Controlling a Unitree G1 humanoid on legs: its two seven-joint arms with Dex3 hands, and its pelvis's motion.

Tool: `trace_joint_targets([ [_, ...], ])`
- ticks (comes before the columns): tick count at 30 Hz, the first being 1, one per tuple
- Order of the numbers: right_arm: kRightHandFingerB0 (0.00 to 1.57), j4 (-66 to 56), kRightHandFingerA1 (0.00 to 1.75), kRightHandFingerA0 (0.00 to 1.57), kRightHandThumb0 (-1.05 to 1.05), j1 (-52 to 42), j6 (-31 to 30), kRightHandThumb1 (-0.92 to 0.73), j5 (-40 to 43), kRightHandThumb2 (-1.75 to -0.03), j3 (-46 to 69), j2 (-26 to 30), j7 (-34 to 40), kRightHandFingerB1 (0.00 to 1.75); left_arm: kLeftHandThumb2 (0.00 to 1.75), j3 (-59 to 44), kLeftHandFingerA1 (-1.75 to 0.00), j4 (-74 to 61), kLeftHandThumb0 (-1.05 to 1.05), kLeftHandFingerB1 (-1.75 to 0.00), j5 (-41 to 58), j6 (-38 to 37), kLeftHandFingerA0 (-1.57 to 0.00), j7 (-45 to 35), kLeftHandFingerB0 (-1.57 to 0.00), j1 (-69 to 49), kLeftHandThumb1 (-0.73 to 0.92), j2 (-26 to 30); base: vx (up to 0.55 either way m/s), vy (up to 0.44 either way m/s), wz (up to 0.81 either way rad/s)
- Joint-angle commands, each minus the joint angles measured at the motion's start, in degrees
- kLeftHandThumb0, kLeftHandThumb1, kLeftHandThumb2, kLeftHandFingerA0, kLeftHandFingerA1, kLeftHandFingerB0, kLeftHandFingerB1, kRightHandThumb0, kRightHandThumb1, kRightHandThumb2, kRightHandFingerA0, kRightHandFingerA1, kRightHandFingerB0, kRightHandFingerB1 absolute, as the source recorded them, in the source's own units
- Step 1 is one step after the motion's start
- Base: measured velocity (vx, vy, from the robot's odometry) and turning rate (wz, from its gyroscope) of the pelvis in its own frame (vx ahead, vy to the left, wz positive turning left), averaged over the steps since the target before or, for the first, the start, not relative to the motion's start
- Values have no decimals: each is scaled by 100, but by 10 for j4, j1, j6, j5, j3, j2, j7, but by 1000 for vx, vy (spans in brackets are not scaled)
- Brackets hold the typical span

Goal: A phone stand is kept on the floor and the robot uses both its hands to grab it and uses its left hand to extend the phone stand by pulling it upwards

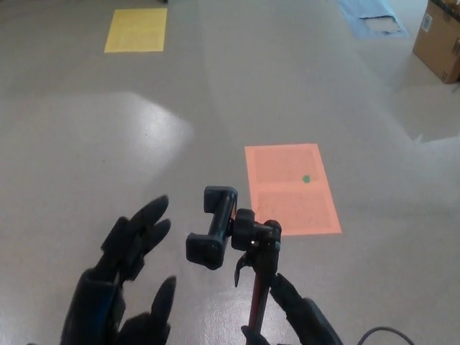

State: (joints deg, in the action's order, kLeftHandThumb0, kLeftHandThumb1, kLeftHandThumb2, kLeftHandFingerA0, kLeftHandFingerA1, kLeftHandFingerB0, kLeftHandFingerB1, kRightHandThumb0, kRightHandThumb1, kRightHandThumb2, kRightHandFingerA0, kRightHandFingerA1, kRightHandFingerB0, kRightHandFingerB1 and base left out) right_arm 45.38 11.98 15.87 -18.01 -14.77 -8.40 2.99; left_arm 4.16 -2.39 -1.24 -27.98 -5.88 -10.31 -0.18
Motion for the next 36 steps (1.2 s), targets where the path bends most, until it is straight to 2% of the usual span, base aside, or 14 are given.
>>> trace_joint_targets([
  [1,0,12,0,0,-94,-8,9,-61,28,-87,8,-12,-10,0,67,12,-29,-12,-76,-28,-19,59,-23,21,-16,37,88,-17,0,0,0],
  [6,0,26,3,0,-93,-6,3,-78,20,-65,5,-16,0,0,67,34,-29,-8,-74,-28,-38,67,-22,33,-15,83,90,-42,0,0,0],
  [7,0,27,5,0,-93,-6,0,-74,19,-80,5,-18,4,0,109,39,-47,-5,-35,-48,-40,64,0,33,0,92,52,-45,0,0,0],
  [8,0,31,2,0,-104,-4,-6,-78,16,-67,3,-21,10,0,110,50,-48,-4,-36,-48,-50,67,0,35,0,102,52,-53,0,0,0],
  [9,0,35,9,0,-102,-2,-8,-63,14,-98,3,-22,12,0,110,57,-48,-5,-35,-48,-57,68,0,37,0,105,52,-57,0,0,0],
  [11,0,44,9,0,-102,-1,0,-60,27,-96,11,-27,7,0,110,67,-48,-5,-36,-48,-63,70,0,41,0,104,52,-61,0,0,0],
  [17,0,60,21,0,-105,5,13,-69,21,-104,9,-29,18,19,108,94,-48,8,-36,-48,-58,60,0,42,0,69,50,-68,0,0,0],
  [18,0,63,20,0,-105,7,14,-69,22,-103,10,-30,18,17,68,97,-28,12,-77,-29,-61,55,-21,46,-15,61,90,-68,0,0,0],
  [26,0,89,10,0,-101,19,35,-56,38,-84,16,-38,7,8,68,126,-28,44,-75,-28,-51,17,-22,47,-14,1,88,-68,0,0,0],
  [28,0,98,5,0,-62,28,34,-75,17,-66,5,-35,32,0,68,132,-28,67,-74,-29,-43,-3,-22,44,-15,-11,88,-70,0,0,0],
  [29,0,102,34,0,-58,30,44,-78,-2,-63,-8,-30,50,28,67,139,-30,79,-73,-29,-43,-17,-22,45,-15,-25,86,-70,0,0,0],
  [32,1,112,39,0,-50,34,82,-78,-19,-69,-30,-21,68,31,67,144,-30,87,-74,-29,-40,-24,-21,44,-15,-34,86,-69,0,0,0],
  [33,0,116,88,0,-57,31,108,-87,0,-65,-23,-22,45,76,67,148,-29,87,-77,-31,-38,-15,-21,45,-14,-47,85,-71,0,0,0],
  [36,0,105,40,0,-87,26,75,-73,-14,-108,-35,-15,51,30,107,156,-48,99,-36,-49,-23,-18,0,42,-2,-66,50,-77,0,0,0],
])
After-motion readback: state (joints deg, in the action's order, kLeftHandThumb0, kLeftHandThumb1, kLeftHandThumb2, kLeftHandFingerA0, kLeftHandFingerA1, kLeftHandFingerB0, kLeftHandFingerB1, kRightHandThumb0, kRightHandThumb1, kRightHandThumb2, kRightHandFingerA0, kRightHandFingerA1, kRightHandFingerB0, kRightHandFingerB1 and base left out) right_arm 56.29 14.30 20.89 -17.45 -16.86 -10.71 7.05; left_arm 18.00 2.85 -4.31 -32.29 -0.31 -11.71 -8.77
